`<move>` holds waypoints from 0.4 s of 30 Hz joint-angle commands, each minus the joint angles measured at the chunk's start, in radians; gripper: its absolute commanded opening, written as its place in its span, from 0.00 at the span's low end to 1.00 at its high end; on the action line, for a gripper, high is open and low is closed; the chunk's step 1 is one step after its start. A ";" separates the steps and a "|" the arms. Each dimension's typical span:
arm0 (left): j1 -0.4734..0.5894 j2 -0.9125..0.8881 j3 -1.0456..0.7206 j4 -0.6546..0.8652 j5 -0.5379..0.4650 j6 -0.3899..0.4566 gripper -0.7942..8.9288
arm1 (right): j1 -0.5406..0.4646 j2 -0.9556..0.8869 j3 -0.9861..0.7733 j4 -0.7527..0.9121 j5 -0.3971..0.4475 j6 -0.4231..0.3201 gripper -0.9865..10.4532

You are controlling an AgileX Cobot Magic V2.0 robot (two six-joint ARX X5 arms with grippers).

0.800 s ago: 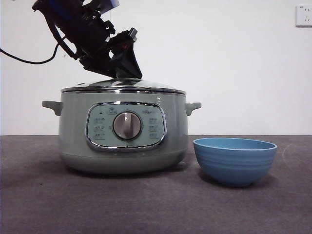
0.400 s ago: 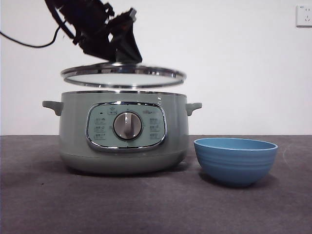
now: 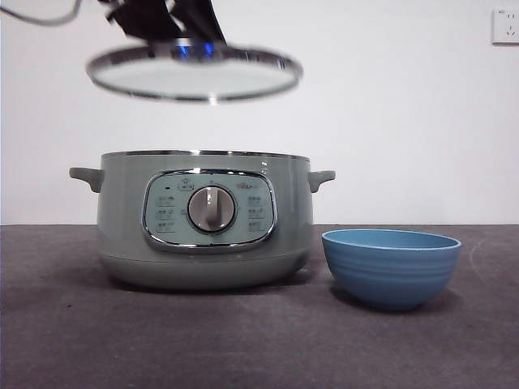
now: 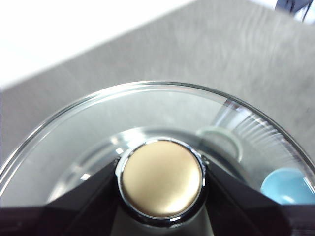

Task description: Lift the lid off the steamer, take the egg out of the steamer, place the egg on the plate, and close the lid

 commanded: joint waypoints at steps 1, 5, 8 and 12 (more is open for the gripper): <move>0.012 -0.090 0.027 0.009 0.008 -0.006 0.07 | 0.002 0.032 0.003 0.055 0.002 0.045 0.58; 0.023 -0.200 0.027 -0.076 0.009 -0.005 0.07 | 0.012 0.106 0.003 0.162 0.003 0.096 0.58; 0.023 -0.281 0.027 -0.138 0.007 -0.003 0.07 | 0.051 0.174 0.003 0.264 0.003 0.145 0.57; 0.023 -0.381 0.027 -0.206 0.001 -0.003 0.07 | 0.138 0.277 0.003 0.418 0.027 0.200 0.55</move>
